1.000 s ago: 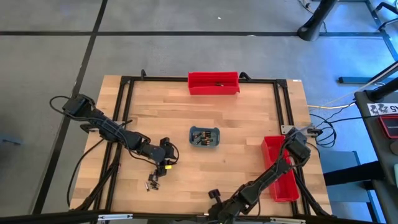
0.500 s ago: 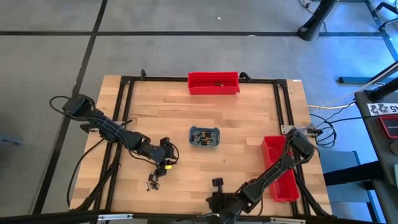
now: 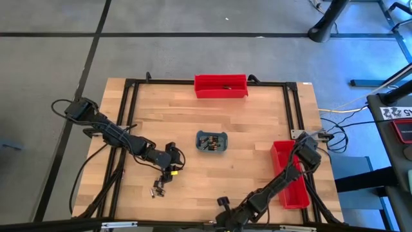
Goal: Sort batteries
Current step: Put the silver battery into the bottom red bin
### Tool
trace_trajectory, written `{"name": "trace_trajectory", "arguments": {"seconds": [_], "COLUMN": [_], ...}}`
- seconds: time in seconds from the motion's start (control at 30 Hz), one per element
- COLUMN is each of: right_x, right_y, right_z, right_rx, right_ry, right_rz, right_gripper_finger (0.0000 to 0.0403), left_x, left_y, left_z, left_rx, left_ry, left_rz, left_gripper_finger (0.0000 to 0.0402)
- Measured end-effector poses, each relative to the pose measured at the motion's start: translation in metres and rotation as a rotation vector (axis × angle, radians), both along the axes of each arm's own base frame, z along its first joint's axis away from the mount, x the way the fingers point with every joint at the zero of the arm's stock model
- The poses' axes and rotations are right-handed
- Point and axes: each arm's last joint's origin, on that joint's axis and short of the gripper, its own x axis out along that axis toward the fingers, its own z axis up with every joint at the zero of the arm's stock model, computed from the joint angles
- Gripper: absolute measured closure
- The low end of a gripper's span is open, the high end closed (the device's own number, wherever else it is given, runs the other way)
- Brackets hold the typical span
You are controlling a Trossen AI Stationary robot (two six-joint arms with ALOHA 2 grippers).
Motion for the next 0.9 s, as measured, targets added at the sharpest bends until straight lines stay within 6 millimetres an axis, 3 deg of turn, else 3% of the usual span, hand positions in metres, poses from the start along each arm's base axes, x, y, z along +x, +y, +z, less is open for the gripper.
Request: {"name": "trace_trajectory", "arguments": {"seconds": [0.3, 0.53, 0.73, 0.9], "right_x": [0.005, 0.009, 0.002, 0.006], "right_y": [-0.007, -0.023, -0.024, -0.023], "right_z": [-0.001, 0.006, 0.023, 0.028], "right_rx": [-0.081, -0.276, -0.293, -0.171], "right_ry": [-0.055, -0.181, -0.181, -0.117], "right_rz": [-0.079, -0.299, -0.298, -0.173], "right_gripper_finger": [0.0402, 0.0402, 0.0402, 0.0402], "left_x": [0.0, 0.0, -0.001, -0.002], "left_y": [0.0, 0.0, 0.001, -0.003], "left_z": [0.0, 0.0, -0.001, 0.0], "left_rx": [0.001, 0.002, -0.002, -0.019], "left_ry": [0.002, 0.006, 0.023, 0.012], "left_rz": [0.0, 0.0, 0.012, -0.008], "left_gripper_finger": [0.0304, 0.0304, 0.0304, 0.0304]}}
